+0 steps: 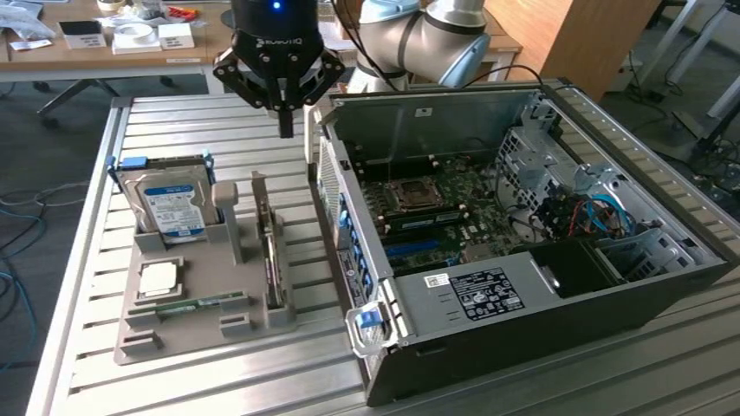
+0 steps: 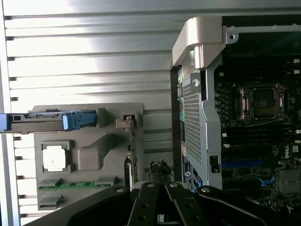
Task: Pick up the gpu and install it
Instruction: 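Reach for the gpu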
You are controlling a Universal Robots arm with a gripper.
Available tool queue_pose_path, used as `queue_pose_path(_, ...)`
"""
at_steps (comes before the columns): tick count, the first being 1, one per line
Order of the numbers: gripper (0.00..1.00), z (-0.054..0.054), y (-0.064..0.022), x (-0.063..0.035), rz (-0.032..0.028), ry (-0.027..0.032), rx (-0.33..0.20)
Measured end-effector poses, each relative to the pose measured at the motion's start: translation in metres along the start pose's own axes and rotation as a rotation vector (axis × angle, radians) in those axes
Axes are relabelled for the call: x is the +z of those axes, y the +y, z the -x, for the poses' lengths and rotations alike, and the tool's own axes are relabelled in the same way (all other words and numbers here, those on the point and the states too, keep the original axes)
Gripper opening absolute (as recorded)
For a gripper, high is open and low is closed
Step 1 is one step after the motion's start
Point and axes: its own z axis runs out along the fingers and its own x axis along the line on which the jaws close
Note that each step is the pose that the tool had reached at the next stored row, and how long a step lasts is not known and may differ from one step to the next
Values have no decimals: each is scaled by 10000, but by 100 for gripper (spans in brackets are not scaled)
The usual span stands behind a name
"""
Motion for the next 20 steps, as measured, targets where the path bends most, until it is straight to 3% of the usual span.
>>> queue_pose_path(13, 11, -280, -21, 4, -1, 1, 0)
queue_pose_path(20, 11, -342, -47, 3, -1, 2, -2)
